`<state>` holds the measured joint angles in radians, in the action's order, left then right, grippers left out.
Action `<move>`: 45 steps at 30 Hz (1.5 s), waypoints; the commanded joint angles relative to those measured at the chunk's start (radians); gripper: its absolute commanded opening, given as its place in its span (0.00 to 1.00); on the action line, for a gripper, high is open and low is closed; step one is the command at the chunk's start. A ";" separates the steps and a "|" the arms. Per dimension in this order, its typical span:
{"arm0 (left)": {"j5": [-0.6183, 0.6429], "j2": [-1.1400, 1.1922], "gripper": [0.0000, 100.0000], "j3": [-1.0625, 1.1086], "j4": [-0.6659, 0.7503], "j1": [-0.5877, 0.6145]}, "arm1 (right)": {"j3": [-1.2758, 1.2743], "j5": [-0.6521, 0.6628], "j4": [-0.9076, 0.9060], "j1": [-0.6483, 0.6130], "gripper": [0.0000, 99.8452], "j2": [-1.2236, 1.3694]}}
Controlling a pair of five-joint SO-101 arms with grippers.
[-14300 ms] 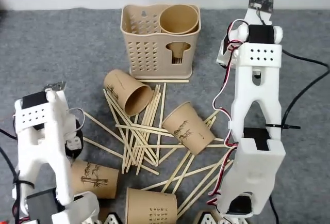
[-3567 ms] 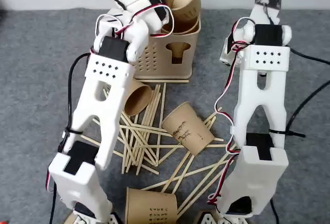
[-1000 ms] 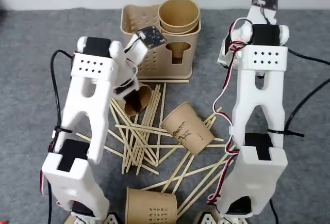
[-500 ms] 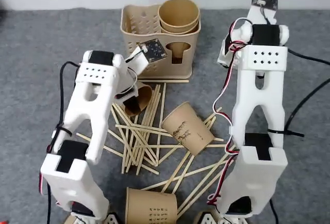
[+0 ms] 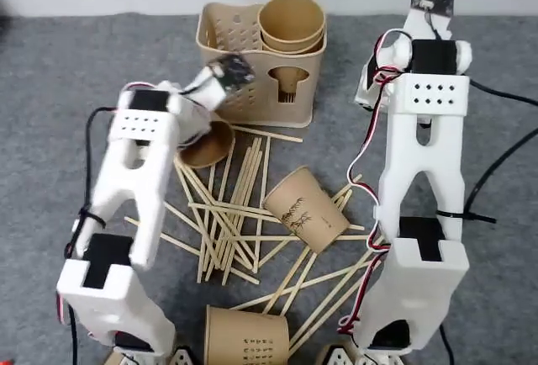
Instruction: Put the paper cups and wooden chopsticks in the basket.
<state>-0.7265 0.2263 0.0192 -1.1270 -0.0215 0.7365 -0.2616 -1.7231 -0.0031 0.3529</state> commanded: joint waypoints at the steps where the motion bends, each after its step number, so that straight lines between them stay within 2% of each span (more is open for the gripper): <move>1: 0.000 -0.120 0.07 -0.016 -0.034 0.009 | 0.054 0.002 -0.002 -0.007 0.33 -0.067; 5: 0.012 -0.269 0.07 -0.015 -0.164 0.006 | 0.054 0.002 -0.001 -0.007 0.33 -0.065; 7: 0.071 -0.347 0.07 -0.015 -0.232 0.011 | 0.054 0.002 -0.001 -0.007 0.33 -0.065; 12: 0.305 -0.486 0.07 -0.010 -0.321 0.029 | 0.054 0.002 -0.001 -0.007 0.33 -0.067; 14: 0.367 -0.502 0.07 -0.010 -0.316 0.049 | 0.054 0.002 -0.001 -0.007 0.33 -0.070; 17: 0.529 -0.512 0.08 -0.024 -0.265 0.077 | 0.054 0.003 -0.010 -0.007 0.33 -0.074; 19: 0.626 -0.540 0.11 -0.050 -0.288 0.100 | 0.055 0.006 -0.038 -0.010 0.33 -0.081; 23: 0.658 -0.609 0.17 -0.035 -0.539 0.124 | 0.052 0.083 -0.073 -0.081 0.33 -0.108; 25: 0.660 -0.629 0.20 -0.007 -0.631 0.130 | 0.052 0.176 -0.073 -0.142 0.33 -0.111; 28: 0.660 -0.652 0.23 0.070 -0.586 0.187 | 0.052 0.384 -0.073 -0.228 0.33 -0.111; 33: 0.660 -0.658 0.24 0.173 -0.460 0.364 | 0.052 0.675 -0.071 -0.369 0.33 -0.110; 38: 0.660 -0.652 0.24 0.251 -0.371 0.585 | 0.037 0.838 -0.071 -0.535 0.33 -0.099; 45: 0.661 -0.660 0.24 0.441 -0.183 0.855 | -0.112 1.037 -0.064 -0.728 0.33 -0.070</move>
<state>-0.0775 -0.3859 0.4212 -1.3863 0.7273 0.6506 0.7035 -1.7538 -0.6644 0.3038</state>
